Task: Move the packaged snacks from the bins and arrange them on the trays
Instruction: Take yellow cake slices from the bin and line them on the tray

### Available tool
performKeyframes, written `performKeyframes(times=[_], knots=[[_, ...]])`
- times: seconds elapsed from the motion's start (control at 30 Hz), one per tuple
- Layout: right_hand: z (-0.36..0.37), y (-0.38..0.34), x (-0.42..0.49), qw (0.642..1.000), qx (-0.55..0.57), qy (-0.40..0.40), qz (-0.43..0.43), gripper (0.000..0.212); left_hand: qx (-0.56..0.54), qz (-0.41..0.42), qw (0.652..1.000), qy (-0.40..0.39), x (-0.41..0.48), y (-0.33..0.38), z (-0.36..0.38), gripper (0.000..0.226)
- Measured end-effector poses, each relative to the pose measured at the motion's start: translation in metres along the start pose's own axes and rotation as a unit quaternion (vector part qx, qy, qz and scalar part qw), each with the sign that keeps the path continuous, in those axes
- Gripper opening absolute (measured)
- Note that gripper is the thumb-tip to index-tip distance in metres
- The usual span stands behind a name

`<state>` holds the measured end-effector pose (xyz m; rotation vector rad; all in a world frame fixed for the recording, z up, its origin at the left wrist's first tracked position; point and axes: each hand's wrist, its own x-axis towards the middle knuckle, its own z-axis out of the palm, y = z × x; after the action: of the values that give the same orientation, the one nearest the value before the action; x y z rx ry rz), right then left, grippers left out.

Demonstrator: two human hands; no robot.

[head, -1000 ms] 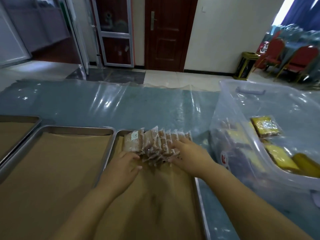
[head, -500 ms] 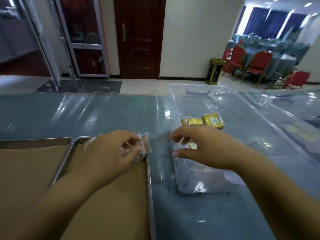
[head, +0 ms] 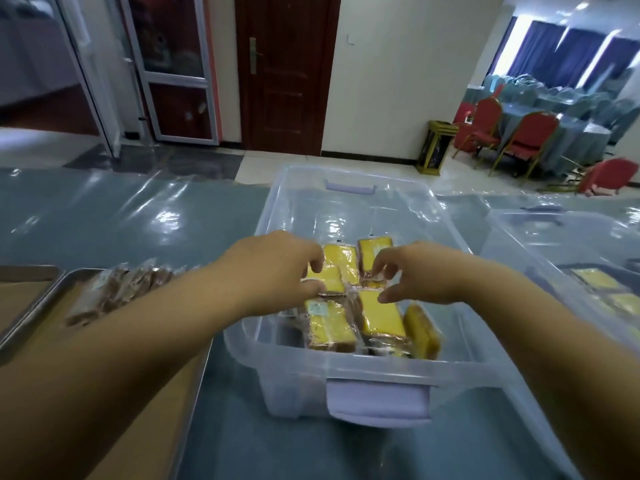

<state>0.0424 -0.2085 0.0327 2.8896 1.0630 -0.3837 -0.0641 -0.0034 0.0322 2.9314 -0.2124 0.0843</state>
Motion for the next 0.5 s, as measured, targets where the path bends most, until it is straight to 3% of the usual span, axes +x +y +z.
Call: performKeyframes(times=[0.27,0.5], knots=[[0.026,0.038,0.073,0.989,-0.071,-0.132,0.01,0.069,0.141,-0.048,0.962,-0.227,0.08,0.011,0.051,0.035],[0.075,0.059,0.095,0.99,-0.04,-0.133,0.038,0.072,0.186,-0.028,0.919,-0.346,0.107,0.02,0.094,0.054]])
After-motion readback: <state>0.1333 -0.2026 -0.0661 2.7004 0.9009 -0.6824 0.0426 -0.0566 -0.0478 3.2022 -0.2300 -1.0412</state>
